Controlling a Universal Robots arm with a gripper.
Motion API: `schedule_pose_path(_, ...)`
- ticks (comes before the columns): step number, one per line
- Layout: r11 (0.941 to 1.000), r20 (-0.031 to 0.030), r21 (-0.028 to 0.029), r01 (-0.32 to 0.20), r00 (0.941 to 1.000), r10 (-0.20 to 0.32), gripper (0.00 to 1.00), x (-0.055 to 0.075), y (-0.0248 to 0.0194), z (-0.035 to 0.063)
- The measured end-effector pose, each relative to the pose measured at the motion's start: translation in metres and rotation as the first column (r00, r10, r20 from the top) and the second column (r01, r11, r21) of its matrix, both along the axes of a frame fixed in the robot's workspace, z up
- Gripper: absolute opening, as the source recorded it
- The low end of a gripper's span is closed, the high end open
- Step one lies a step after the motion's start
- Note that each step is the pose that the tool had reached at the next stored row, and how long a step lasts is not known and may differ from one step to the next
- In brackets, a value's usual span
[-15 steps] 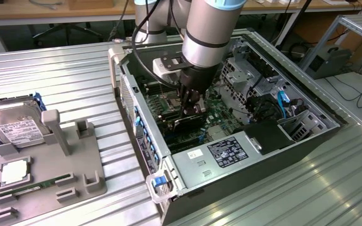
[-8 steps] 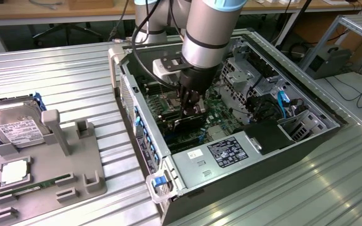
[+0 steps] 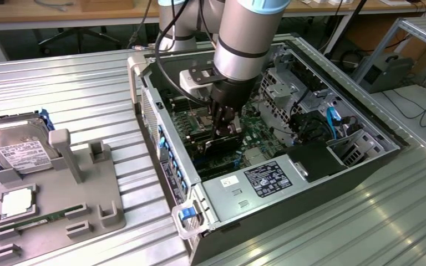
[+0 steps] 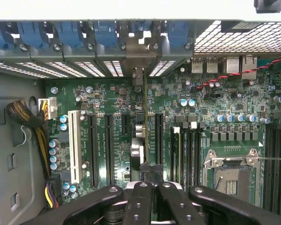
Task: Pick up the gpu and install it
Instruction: 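Press down on the gpu until it lock into place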
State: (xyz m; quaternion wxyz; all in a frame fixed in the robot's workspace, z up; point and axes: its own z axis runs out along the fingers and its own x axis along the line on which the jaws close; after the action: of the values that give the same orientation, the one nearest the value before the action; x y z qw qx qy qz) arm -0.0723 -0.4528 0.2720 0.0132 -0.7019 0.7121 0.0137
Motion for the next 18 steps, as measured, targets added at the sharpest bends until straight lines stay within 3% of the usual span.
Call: schedule_pose_path(18, 1.0, -0.0002, -0.0003, 0.0, 1.0, 0.0, 0.11, -0.0025, 0.0, -0.0036)
